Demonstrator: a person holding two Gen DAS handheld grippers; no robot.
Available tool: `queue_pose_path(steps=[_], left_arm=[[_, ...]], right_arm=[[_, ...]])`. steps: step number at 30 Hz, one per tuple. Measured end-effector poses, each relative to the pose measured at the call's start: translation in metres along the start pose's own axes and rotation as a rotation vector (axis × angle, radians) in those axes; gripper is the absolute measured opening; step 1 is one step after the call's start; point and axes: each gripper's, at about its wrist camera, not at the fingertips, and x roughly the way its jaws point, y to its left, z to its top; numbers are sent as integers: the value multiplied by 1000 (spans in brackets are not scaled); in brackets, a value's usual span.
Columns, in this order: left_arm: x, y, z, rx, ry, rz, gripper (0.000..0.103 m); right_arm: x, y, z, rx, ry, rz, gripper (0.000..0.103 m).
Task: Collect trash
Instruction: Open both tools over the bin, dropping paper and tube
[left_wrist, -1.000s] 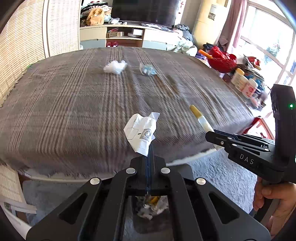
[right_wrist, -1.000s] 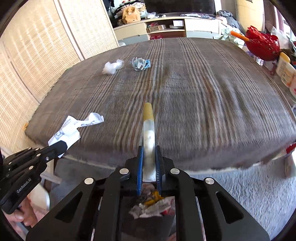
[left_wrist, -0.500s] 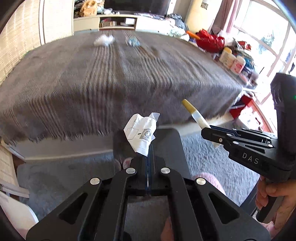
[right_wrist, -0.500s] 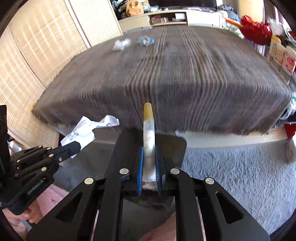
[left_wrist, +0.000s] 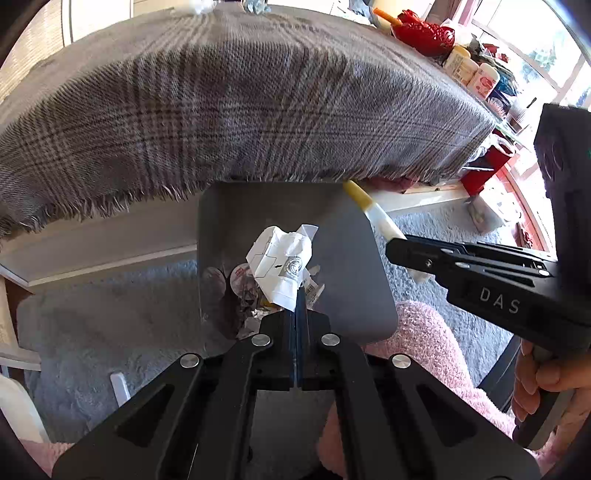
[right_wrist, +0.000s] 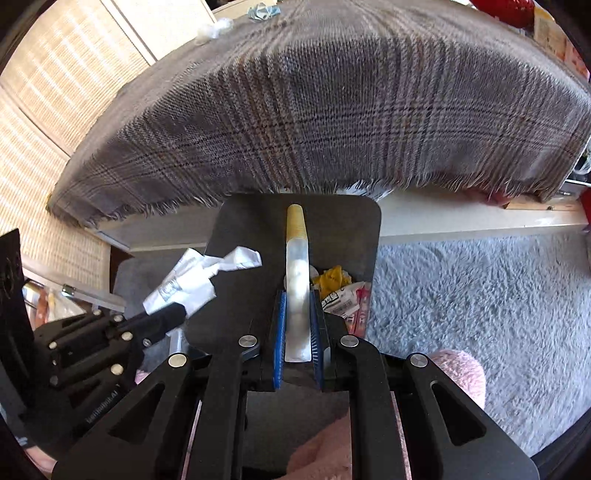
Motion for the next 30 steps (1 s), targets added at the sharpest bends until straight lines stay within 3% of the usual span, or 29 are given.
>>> queue_pose_path(steps=[8,10,11,12,13,14,18,20,23,26,30], left_arm=[[7,8,3,-18,17,-13,1],[6,10,4,-22,19,-6,19],[4,12,4,-23,11,0,23],[2,13,3,-24,6,6,28],[0,15,4,-26,-1,13,29],[-2,16,4,-27,-5,16,30],[-17,23,7,-38,-41,49,42],[-23,23,11,-34,-58,67,48],[-34,23,16,-23,-85,93,60],[-45,25,24,-12,-108,116,68],[-59,33,37,-30,-140,133,82]], right_arm=[[8,2,12,30,4,36,17],[9,3,13,32,5,29,17],[8,4,14,27,2,12,19],[7,4,14,24,-2,2,25],[5,3,15,23,-10,-6,39],[3,2,15,23,-20,-15,47],[-9,-3,16,23,-57,-51,53],[-18,-7,17,31,-84,-70,71],[-27,-14,20,43,-109,-94,87],[-36,-22,25,59,-134,-108,97],[-49,-33,37,94,-161,-98,98]])
